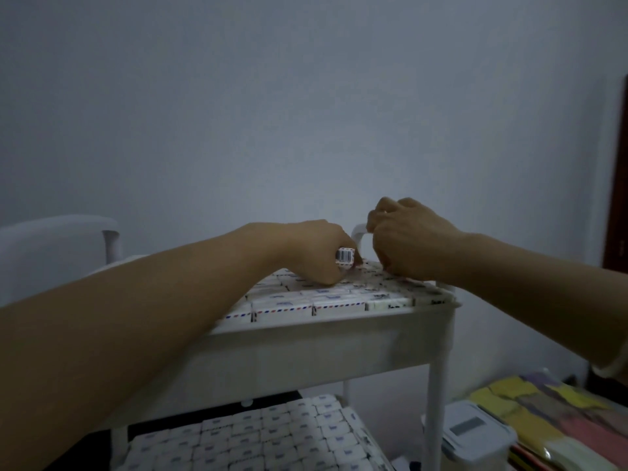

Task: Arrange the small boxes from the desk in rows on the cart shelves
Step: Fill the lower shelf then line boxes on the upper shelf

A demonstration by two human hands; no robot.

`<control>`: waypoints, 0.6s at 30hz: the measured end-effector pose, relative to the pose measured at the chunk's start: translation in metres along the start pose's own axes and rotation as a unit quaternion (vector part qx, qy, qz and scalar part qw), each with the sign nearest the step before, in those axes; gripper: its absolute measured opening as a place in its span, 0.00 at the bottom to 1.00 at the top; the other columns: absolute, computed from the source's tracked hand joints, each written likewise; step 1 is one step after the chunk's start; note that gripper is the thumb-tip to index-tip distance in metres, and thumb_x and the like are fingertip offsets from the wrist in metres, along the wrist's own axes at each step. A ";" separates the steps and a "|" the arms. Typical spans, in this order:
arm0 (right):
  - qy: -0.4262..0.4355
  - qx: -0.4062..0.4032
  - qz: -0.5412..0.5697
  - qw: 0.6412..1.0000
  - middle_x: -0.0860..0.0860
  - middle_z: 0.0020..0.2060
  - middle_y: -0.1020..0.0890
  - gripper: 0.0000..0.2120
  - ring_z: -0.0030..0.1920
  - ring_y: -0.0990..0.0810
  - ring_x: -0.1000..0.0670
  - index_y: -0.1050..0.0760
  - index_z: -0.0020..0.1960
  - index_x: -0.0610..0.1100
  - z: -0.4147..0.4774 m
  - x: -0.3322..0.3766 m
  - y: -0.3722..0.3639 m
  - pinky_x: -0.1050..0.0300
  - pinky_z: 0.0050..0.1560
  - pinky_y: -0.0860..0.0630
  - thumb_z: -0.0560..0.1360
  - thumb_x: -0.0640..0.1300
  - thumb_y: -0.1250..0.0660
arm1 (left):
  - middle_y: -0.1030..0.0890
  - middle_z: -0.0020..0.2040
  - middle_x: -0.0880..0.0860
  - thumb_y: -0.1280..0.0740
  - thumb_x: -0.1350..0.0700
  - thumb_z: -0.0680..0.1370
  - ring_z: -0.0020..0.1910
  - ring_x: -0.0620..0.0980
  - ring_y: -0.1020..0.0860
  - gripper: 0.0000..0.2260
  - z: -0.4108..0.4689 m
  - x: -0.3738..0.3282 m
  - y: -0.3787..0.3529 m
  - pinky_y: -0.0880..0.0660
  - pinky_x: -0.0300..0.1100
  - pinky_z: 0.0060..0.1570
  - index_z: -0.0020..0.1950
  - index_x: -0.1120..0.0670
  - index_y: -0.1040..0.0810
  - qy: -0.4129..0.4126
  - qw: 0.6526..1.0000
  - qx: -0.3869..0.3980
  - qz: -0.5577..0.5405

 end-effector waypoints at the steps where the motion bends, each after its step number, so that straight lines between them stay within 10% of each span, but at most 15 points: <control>1: 0.007 0.017 0.013 1.000 0.51 0.62 0.24 0.07 0.63 0.32 0.47 0.21 0.52 0.49 0.000 0.001 -0.002 0.50 0.62 0.30 0.77 0.47 0.37 | 0.25 0.64 0.50 0.34 0.59 0.74 0.59 0.52 0.25 0.25 -0.001 0.002 0.000 0.27 0.46 0.60 0.71 0.50 0.32 0.004 1.000 -0.010 -0.019; 6: -0.011 0.039 0.064 0.997 0.54 0.69 0.28 0.18 0.71 0.38 0.48 0.26 0.65 0.58 -0.003 -0.013 0.006 0.48 0.69 0.36 0.78 0.44 0.36 | 0.30 0.58 0.55 0.32 0.59 0.75 0.51 0.51 0.26 0.23 -0.006 0.009 0.013 0.23 0.50 0.50 0.63 0.52 0.41 0.026 0.985 -0.094 -0.140; 11: -0.037 -0.050 0.390 0.919 0.52 0.67 0.27 0.36 0.62 0.27 0.51 0.47 0.76 0.54 -0.011 -0.019 0.011 0.54 0.62 0.27 0.75 0.38 0.32 | 0.21 0.57 0.55 0.27 0.62 0.73 0.52 0.50 0.21 0.26 -0.009 0.024 0.019 0.21 0.44 0.46 0.66 0.51 0.37 0.080 0.900 -0.146 -0.403; 18: -0.022 -0.170 0.361 0.916 0.54 0.57 0.20 0.36 0.50 0.20 0.55 0.41 0.73 0.55 -0.024 -0.023 0.018 0.54 0.53 0.21 0.71 0.48 0.26 | 0.24 0.61 0.58 0.36 0.70 0.77 0.57 0.56 0.23 0.22 -0.007 0.014 0.013 0.22 0.50 0.55 0.69 0.55 0.33 0.081 0.826 -0.076 -0.552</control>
Point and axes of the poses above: each hand's wrist, its own z-axis towards the middle knuckle, its own y-axis out of the back of the hand, x = y × z, the point moved 6 cm from there along z, towards the middle knuckle
